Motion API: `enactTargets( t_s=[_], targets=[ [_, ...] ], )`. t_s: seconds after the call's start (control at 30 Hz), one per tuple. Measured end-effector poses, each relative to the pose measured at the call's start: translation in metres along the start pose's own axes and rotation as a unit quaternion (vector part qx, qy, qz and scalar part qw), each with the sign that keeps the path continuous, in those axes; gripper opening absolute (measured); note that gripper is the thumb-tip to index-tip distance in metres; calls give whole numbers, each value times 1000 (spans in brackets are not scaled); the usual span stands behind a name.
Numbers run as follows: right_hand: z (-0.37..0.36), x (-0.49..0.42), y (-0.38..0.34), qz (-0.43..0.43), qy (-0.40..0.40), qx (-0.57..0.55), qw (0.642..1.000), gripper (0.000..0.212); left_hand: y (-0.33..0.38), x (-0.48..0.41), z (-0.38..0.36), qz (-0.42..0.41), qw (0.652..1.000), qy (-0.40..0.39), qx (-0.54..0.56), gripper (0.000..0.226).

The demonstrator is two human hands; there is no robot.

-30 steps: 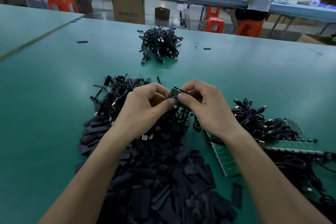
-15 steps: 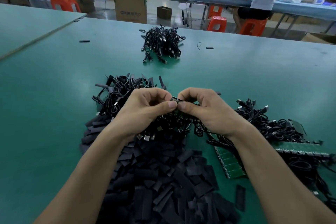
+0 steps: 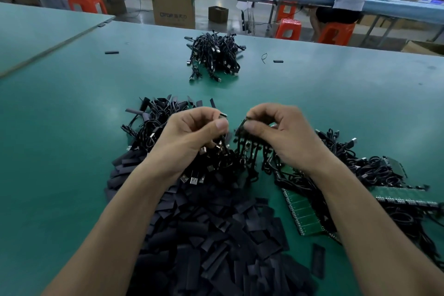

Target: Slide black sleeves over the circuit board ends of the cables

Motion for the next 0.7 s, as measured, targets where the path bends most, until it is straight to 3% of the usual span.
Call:
enactTargets(
  t_s=[0.1, 0.2, 0.33, 0.43, 0.6, 0.7],
  targets=[
    [20, 4, 3, -44, 190, 106, 975, 24, 2, 0, 5, -31, 996, 42, 73, 8],
    [35, 14, 4, -78, 339, 183, 920, 8, 11, 1, 8, -89, 986, 93, 101, 11],
    [36, 24, 4, -61, 408, 254, 875, 8, 26, 5, 18, -186, 962, 155, 126, 8],
    [21, 22, 6, -64, 351, 291, 887, 11, 32, 9, 23, -204, 955, 191, 102, 8],
    [-10, 7, -3, -87, 113, 296, 944, 3, 33, 12, 25, -202, 953, 222, 29, 21],
    [-27, 2, -18, -102, -29, 303, 947, 7, 31, 13, 26, -196, 952, 236, -3, 19]
  ],
)
Point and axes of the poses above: each hand's wrist, its own x-axis away from the middle knuckle, its own z-axis out of the back of the hand, y = z × x, the point moved 4 cm from there along -x, towards the middle knuckle, and after that the axes turned 13 degrees about -y, right-handed, at the moved point
